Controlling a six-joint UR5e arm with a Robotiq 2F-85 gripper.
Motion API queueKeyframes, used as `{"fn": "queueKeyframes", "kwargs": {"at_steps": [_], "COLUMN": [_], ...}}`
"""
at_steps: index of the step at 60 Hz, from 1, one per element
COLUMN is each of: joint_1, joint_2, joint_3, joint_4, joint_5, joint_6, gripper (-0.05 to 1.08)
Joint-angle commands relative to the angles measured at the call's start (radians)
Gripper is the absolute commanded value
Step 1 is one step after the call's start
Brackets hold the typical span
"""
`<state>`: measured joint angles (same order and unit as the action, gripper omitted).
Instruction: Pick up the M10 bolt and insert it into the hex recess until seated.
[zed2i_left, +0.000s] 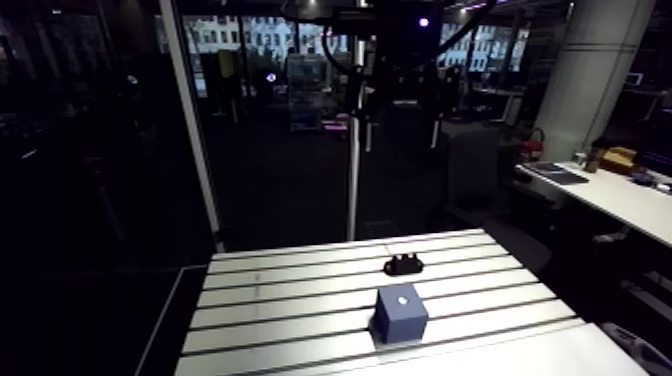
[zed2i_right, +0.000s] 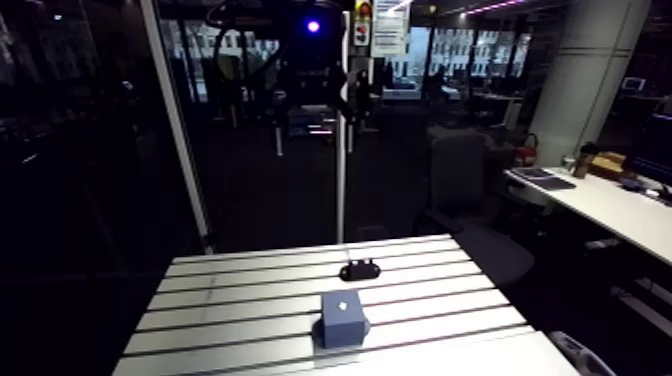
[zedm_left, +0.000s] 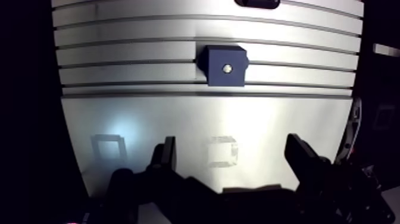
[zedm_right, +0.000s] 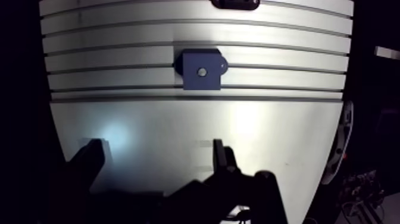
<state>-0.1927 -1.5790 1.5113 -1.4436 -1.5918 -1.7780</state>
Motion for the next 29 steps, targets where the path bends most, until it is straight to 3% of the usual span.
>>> {"fn": "queueKeyframes", "kwargs": {"at_steps": [1, 29], "joint_1": [0.004, 0.012], "joint_2": [0.006, 0.032], "joint_3": [0.000, -0.006], "joint_4": [-0.002, -0.002], "joint_5": [0.008, 0.006], "joint_6": [0.001, 0.002], "gripper": [0.01, 0.01]}}
